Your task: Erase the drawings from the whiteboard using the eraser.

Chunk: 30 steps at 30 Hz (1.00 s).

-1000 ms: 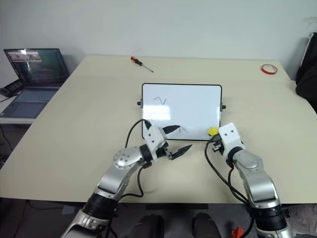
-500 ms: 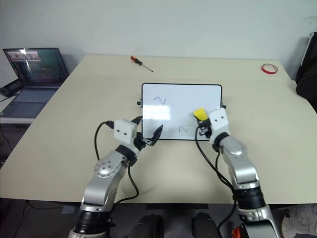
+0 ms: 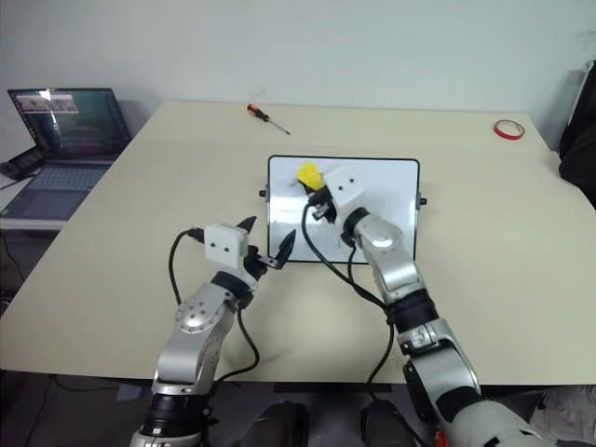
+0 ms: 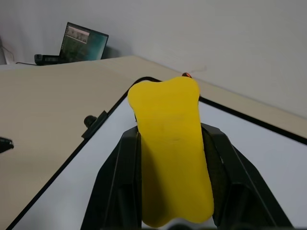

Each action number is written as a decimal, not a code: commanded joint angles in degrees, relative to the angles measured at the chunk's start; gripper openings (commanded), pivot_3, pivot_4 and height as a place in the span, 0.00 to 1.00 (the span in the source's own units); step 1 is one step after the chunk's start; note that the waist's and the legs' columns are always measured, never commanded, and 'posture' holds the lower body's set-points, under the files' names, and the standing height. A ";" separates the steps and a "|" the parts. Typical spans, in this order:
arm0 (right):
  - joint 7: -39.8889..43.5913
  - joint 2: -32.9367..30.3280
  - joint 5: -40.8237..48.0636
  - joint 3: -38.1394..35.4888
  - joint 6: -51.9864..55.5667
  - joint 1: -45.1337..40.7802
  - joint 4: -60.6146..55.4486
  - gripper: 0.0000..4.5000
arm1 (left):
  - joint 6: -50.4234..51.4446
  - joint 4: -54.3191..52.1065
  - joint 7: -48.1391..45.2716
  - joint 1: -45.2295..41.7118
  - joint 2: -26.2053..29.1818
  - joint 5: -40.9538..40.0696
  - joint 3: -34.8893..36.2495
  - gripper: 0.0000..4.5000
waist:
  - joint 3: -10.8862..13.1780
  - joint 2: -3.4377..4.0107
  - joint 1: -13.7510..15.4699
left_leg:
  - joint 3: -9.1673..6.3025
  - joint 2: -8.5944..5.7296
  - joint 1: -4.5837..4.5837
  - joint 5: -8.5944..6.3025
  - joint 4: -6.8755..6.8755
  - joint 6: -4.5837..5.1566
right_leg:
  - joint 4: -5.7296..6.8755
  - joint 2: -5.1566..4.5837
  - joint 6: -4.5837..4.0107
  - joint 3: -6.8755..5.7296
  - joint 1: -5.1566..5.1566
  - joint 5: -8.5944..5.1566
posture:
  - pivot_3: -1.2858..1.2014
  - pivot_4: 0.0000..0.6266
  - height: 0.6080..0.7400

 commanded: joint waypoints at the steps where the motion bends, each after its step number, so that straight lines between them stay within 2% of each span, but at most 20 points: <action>1: -2.67 0.26 -3.22 0.49 -3.24 -5.51 7.25 0.29 | -0.68 -2.49 0.00 -0.76 -0.11 -0.73 -0.25 1.00 | 0.00 0.00 -0.02 | 0.01 0.00 0.00 0.00 0.00 0.00 | 0.00 0.00 0.00 0.01 -0.01 0.00 | 0.52 0.24 1.00; 8: -4.21 0.31 -6.07 1.06 -4.32 -10.22 16.57 0.29 | -0.62 -2.56 0.32 -1.46 -0.49 -0.62 -0.49 1.00 | 0.00 0.00 -0.03 | 0.04 0.00 -0.02 0.00 -0.06 0.00 | -0.04 -0.03 0.00 0.03 -0.04 0.00 | 0.52 0.24 1.00; 11: -1.94 0.76 -7.07 2.39 -2.11 -10.34 18.08 0.29 | -0.77 -2.40 0.61 -2.02 -0.91 -0.57 -0.49 1.00 | 0.00 0.01 -0.06 | 0.03 0.00 0.01 0.00 -0.06 0.00 | 0.00 -0.02 0.00 0.03 -0.02 0.00 | 0.52 0.24 1.00; 21: 7.76 0.98 -7.10 5.77 3.49 -2.00 7.47 0.29 | -1.28 -2.39 0.94 -1.88 -1.34 -0.49 -0.67 1.00 | -0.01 0.01 -0.06 | 0.01 0.00 -0.01 0.00 -0.06 0.00 | 0.00 -0.03 0.00 0.02 -0.03 0.00 | 0.52 0.24 1.00; 30: -4.31 -0.63 -8.28 0.63 0.42 -11.68 17.54 0.29 | -1.39 -2.34 1.07 -1.84 -1.15 -0.54 -0.60 1.00 | -0.01 0.01 -0.01 | -0.04 0.00 0.06 0.04 -0.05 -0.06 | 0.11 -0.01 -0.07 -0.02 0.00 0.04 | 0.52 0.24 1.00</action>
